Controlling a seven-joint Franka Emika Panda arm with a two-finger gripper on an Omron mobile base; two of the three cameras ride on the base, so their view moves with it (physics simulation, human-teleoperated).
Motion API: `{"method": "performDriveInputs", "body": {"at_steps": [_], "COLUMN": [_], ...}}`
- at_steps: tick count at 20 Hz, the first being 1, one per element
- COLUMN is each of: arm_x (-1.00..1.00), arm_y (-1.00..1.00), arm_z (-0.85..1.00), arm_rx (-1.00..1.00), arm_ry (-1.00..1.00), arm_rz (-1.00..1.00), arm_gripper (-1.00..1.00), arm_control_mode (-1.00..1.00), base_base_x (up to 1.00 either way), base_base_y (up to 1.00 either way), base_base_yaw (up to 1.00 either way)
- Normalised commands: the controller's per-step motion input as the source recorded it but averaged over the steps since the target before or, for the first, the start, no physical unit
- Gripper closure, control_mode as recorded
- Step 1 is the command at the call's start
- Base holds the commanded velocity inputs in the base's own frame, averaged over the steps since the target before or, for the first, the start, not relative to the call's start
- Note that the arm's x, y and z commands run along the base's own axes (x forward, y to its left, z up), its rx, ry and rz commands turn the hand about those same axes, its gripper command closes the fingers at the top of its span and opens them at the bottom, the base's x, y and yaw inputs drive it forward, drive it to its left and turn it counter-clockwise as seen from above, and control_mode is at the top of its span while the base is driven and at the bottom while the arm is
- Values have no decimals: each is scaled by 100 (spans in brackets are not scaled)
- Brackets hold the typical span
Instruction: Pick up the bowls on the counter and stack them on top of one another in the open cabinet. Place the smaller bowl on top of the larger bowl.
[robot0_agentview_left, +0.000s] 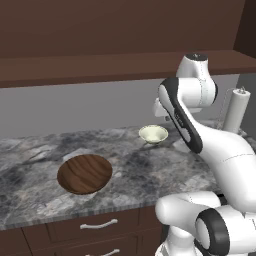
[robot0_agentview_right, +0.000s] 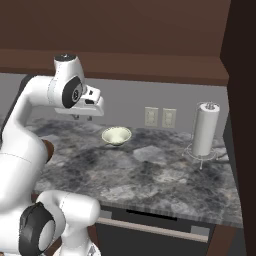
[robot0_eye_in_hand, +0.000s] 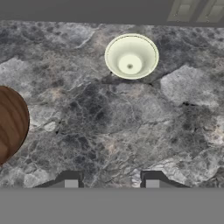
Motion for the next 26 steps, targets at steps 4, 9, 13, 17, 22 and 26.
{"method": "performDriveInputs", "body": {"at_steps": [4, 9, 13, 17, 22, 26], "arm_x": [-10, -24, -21, -20, -19, -12], "arm_y": [4, 16, 26, 28, 26, 37], "arm_z": [0, -1, -6, -10, -14, -13], "arm_rx": [0, 1, 3, 3, 3, 2], "arm_ry": [-1, 0, 0, 1, 0, 1], "arm_rz": [0, -1, -3, -4, -7, -8], "arm_gripper": [-100, -100, -100, -100, -100, -100], "arm_control_mode": [-100, -100, -100, -100, -100, -100], "base_base_x": [0, 0, 0, 0, 0, 0], "base_base_y": [0, 0, 0, 0, 0, 0], "base_base_yaw": [0, 0, 0, 0, 0, 0]}}
